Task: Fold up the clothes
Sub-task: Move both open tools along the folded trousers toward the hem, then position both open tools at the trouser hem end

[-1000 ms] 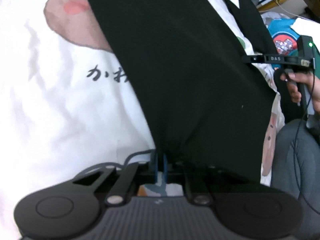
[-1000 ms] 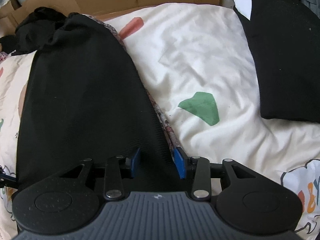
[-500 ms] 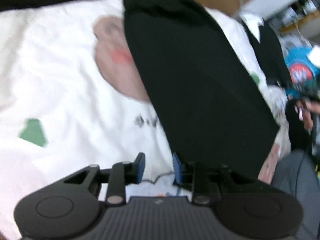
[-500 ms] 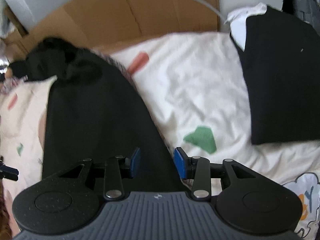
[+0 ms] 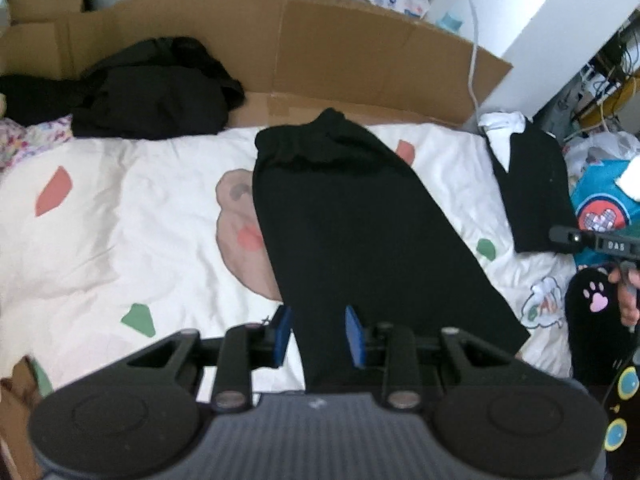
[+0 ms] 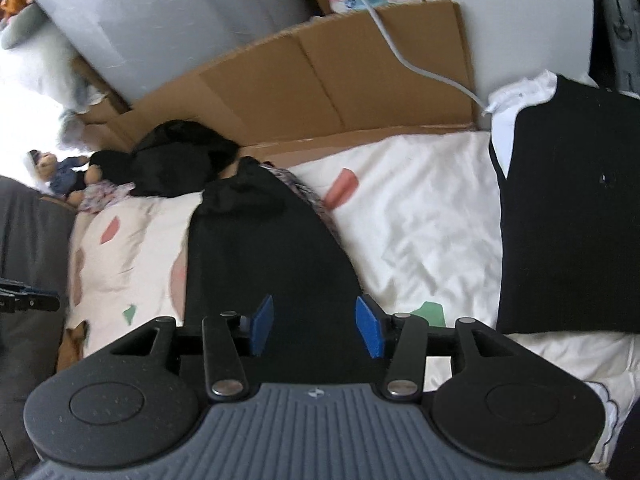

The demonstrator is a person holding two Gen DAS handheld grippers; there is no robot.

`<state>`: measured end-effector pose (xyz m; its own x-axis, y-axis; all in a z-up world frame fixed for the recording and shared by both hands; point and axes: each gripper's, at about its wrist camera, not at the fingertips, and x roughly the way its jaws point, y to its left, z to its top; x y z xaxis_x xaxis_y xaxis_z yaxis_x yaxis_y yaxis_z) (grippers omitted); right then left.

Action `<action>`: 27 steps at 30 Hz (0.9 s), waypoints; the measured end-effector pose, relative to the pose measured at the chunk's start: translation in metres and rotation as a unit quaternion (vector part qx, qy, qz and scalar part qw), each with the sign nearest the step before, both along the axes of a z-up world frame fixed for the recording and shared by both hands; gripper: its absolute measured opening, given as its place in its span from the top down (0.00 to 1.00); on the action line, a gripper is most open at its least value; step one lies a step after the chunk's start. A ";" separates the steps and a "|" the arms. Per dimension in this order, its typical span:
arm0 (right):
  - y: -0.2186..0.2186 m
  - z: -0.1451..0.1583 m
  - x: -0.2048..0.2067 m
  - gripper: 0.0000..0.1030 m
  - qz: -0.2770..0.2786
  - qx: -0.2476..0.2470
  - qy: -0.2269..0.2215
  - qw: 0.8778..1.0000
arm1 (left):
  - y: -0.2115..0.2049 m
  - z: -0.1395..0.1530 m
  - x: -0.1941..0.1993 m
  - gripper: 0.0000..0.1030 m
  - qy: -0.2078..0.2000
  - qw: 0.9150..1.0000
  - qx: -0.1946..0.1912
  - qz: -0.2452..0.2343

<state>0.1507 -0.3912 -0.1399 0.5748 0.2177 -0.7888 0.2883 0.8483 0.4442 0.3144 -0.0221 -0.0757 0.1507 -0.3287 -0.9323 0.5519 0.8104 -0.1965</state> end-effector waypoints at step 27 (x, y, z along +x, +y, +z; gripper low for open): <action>-0.027 -0.012 -0.057 0.41 0.049 0.006 0.058 0.997 | -0.004 -0.037 -0.092 0.61 0.042 0.994 -0.080 0.053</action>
